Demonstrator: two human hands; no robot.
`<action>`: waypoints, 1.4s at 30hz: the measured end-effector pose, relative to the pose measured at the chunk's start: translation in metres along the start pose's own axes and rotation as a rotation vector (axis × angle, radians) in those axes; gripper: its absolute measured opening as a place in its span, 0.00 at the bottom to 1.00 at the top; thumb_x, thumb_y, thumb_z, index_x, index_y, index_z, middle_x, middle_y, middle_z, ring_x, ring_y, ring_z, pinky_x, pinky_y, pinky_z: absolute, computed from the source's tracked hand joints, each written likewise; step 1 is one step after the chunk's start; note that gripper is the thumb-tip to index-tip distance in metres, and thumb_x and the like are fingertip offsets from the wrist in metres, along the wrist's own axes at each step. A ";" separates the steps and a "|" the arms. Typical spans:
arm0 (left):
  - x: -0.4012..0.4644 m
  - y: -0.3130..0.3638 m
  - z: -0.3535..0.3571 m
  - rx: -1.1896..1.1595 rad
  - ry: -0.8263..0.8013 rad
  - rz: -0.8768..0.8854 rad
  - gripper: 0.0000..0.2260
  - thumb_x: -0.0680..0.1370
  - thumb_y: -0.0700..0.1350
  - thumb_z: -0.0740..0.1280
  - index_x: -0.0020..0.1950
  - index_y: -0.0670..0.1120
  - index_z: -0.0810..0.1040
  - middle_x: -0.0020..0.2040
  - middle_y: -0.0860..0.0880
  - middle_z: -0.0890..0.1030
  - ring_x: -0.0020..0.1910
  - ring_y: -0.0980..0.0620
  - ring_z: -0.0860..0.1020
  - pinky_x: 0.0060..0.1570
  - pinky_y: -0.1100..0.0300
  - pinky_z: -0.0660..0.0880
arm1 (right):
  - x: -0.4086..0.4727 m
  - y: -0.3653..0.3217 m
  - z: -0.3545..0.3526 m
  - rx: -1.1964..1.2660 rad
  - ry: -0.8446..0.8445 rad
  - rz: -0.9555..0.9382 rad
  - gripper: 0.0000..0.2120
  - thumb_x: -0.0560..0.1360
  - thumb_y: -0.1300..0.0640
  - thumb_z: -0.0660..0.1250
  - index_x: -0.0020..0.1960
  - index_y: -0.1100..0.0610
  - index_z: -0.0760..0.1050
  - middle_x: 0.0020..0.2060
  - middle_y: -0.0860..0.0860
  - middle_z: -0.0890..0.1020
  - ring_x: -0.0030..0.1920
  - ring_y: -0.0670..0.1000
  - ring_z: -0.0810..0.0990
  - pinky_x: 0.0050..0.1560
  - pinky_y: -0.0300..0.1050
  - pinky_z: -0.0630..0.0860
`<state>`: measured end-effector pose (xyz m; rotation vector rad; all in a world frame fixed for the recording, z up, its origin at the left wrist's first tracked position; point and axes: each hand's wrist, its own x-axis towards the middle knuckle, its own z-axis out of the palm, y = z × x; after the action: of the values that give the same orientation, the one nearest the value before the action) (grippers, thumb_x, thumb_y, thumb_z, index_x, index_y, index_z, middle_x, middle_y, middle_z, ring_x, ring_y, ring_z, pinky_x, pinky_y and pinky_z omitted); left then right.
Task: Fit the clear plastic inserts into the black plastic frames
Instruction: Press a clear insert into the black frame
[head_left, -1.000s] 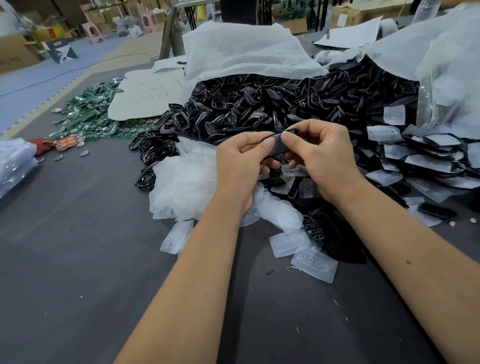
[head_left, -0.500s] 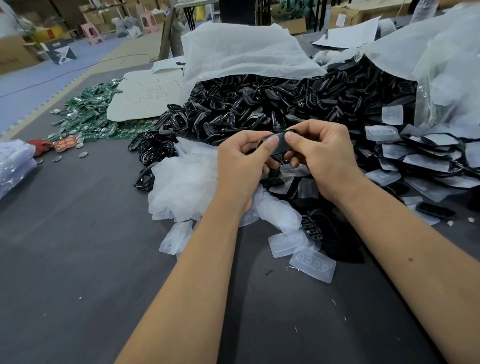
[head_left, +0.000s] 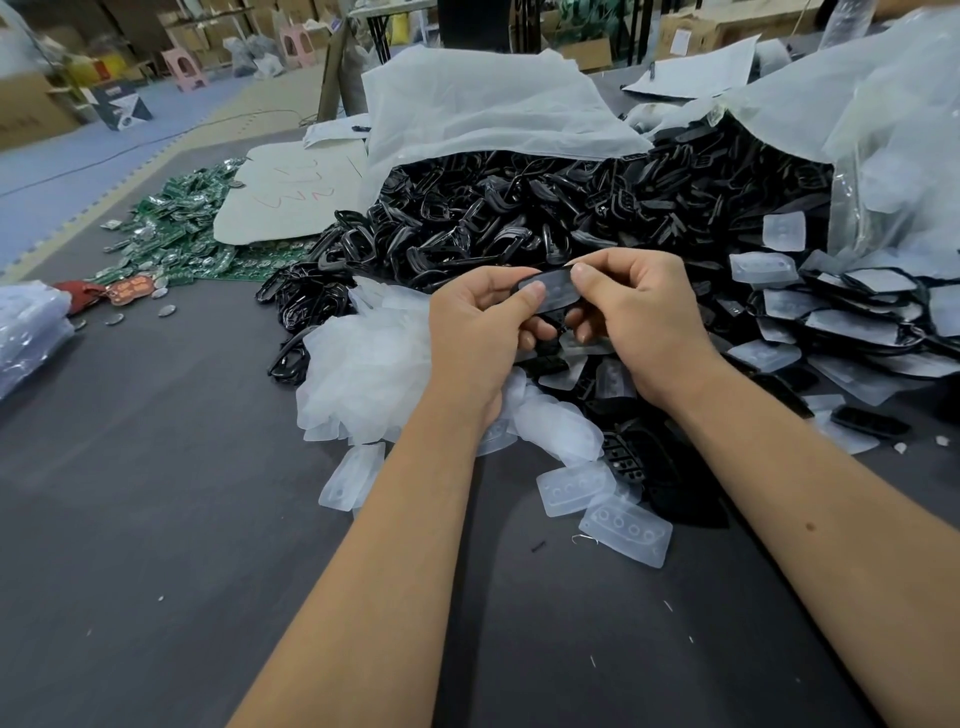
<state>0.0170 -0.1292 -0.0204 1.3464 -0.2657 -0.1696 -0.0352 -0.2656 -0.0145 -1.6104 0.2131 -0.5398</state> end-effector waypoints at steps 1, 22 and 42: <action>0.000 0.000 0.000 -0.011 0.010 -0.015 0.04 0.79 0.32 0.71 0.50 0.39 0.83 0.36 0.46 0.83 0.28 0.53 0.79 0.27 0.64 0.72 | 0.001 0.000 0.001 0.027 0.002 0.005 0.10 0.84 0.64 0.62 0.52 0.64 0.82 0.37 0.57 0.82 0.32 0.50 0.80 0.31 0.43 0.78; -0.002 0.016 0.000 -0.240 -0.010 -0.149 0.09 0.84 0.45 0.67 0.53 0.39 0.81 0.46 0.43 0.85 0.33 0.53 0.81 0.33 0.65 0.78 | 0.003 0.004 -0.007 -0.210 -0.007 -0.215 0.02 0.76 0.60 0.77 0.48 0.55 0.87 0.45 0.51 0.83 0.46 0.48 0.81 0.47 0.44 0.76; -0.002 0.010 0.002 -0.120 -0.017 -0.064 0.06 0.84 0.38 0.66 0.51 0.39 0.82 0.42 0.43 0.82 0.37 0.52 0.79 0.40 0.61 0.81 | 0.006 0.005 -0.015 0.301 -0.260 0.125 0.08 0.76 0.66 0.73 0.46 0.55 0.87 0.41 0.55 0.88 0.39 0.50 0.85 0.43 0.41 0.82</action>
<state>0.0141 -0.1280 -0.0104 1.2358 -0.2231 -0.2474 -0.0360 -0.2818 -0.0172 -1.3464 0.0346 -0.2481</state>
